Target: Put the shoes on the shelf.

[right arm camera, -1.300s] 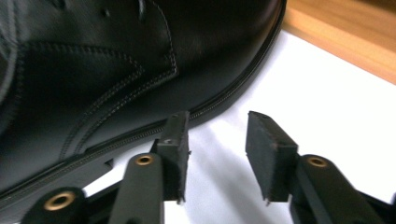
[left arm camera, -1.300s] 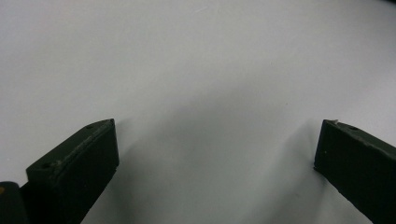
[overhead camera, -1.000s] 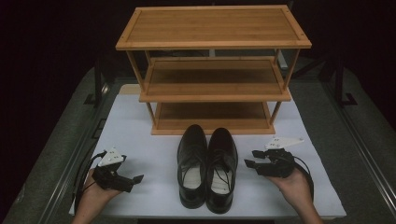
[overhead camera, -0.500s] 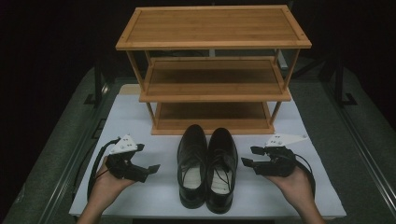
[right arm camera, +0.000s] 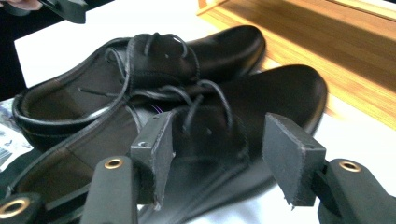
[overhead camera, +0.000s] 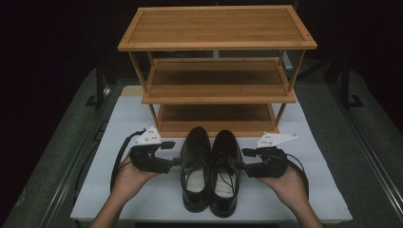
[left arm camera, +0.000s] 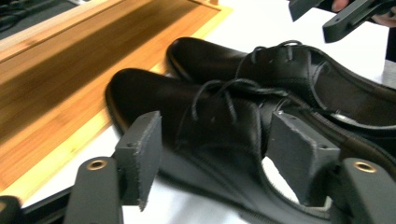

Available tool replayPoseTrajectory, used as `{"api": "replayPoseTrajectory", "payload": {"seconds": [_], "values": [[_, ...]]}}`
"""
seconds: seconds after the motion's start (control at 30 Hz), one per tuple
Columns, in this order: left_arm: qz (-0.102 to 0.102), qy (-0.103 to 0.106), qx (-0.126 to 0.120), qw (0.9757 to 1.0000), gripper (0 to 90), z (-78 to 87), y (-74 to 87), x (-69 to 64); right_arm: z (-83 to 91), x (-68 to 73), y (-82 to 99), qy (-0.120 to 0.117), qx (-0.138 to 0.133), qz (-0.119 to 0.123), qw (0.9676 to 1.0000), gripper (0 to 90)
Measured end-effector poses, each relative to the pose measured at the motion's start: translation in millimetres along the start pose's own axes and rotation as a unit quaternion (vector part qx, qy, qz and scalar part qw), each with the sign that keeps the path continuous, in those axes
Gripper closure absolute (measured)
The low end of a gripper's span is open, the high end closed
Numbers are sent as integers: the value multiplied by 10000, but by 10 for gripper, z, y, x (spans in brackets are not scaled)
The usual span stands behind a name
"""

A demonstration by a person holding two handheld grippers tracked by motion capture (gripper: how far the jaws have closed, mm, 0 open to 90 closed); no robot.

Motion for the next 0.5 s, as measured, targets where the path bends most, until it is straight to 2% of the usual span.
{"api": "replayPoseTrajectory", "payload": {"seconds": [0.1, 0.23, 0.5], "values": [[-35, 94, 38, 9999, 379, -82, -37, -18, -92, 81, -61, -130, 0, 74, 9999, 425], [-52, 167, 7, 9998, 407, -160, -65, -22, -177, 141, -79, -184, 59, 142, 9997, 435], [15, 224, 183, 9996, 426, -330, 32, 21, -203, 137, -32, -206, 105, 91, 9997, 450]]}}
Point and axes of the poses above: each handheld gripper's, and its own axes: z roughly backward along the jaws, y roughly out of its underside, x roughly to its left, the point moved 5 cm from there along -z, roughly forward along the jaws, and after that the axes turned 13 degrees about y, right-handed, at the moved point
